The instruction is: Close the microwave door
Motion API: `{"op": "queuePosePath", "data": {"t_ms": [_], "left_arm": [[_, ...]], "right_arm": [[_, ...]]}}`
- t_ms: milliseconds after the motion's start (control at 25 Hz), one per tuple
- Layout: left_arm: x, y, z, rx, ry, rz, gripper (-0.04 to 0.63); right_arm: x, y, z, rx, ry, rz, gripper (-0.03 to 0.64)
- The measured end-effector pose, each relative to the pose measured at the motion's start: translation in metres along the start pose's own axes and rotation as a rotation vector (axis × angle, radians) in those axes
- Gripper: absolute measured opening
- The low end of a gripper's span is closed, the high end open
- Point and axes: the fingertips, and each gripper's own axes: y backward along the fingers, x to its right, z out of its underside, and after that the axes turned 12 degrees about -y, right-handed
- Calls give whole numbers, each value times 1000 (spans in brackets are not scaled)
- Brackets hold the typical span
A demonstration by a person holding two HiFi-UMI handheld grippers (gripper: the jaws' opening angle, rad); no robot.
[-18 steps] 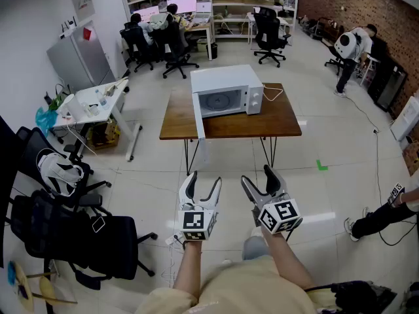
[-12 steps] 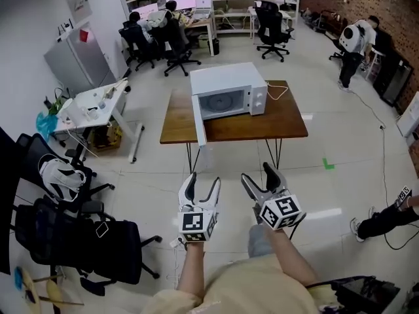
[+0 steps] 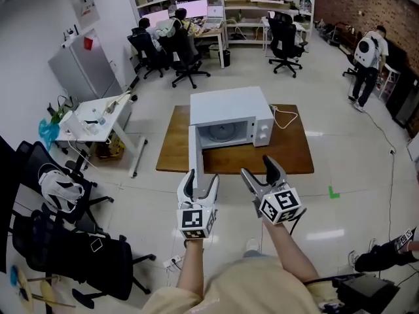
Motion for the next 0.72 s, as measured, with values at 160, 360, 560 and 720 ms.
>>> {"op": "queuePosePath", "data": {"t_ms": [160,360,560,720], "left_arm": [[3,-76,9,68,-32,-35,302],[3,-151,8,32,-36,-58,302],[16,-191,-2,4,-22,-61,302],[12,-226,-14,8,-54,-56,302]], "right_arm": [[61,-28,-7,-15,-17,-27,344],[131,-65,-28,-22,-58,-45,342],[185,-74,-39,-25,-93,-31,331],[210,-100,-39,-38,-118,-44,330]]}}
